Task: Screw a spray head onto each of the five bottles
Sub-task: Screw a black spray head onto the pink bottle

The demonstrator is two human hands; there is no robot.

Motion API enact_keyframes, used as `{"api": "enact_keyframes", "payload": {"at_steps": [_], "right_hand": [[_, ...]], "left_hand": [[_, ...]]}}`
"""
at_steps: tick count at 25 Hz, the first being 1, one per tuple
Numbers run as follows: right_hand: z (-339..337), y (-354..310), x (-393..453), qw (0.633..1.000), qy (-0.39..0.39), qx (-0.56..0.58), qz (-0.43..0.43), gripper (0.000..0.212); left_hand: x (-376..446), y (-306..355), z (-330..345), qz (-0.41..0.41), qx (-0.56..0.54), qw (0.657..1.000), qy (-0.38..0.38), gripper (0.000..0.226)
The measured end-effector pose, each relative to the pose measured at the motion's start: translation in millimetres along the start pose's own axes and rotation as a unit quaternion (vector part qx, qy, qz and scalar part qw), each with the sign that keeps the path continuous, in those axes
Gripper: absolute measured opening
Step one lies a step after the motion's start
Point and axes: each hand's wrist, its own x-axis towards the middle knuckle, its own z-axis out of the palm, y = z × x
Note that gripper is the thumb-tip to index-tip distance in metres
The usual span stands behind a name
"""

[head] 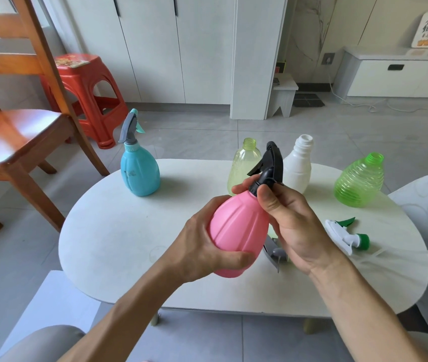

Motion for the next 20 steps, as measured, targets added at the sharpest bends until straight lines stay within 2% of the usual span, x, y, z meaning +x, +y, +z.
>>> {"api": "enact_keyframes", "payload": {"at_steps": [12, 20], "right_hand": [[3, -1, -2, 0.998, 0.058, -0.006, -0.029, 0.036], [5, -2, 0, 0.997, 0.067, -0.032, -0.028, 0.031]], "left_hand": [[3, -2, 18, 0.018, 0.056, 0.995, 0.074, 0.086], [2, -3, 20, 0.033, 0.039, 0.994, 0.097, 0.085]]}}
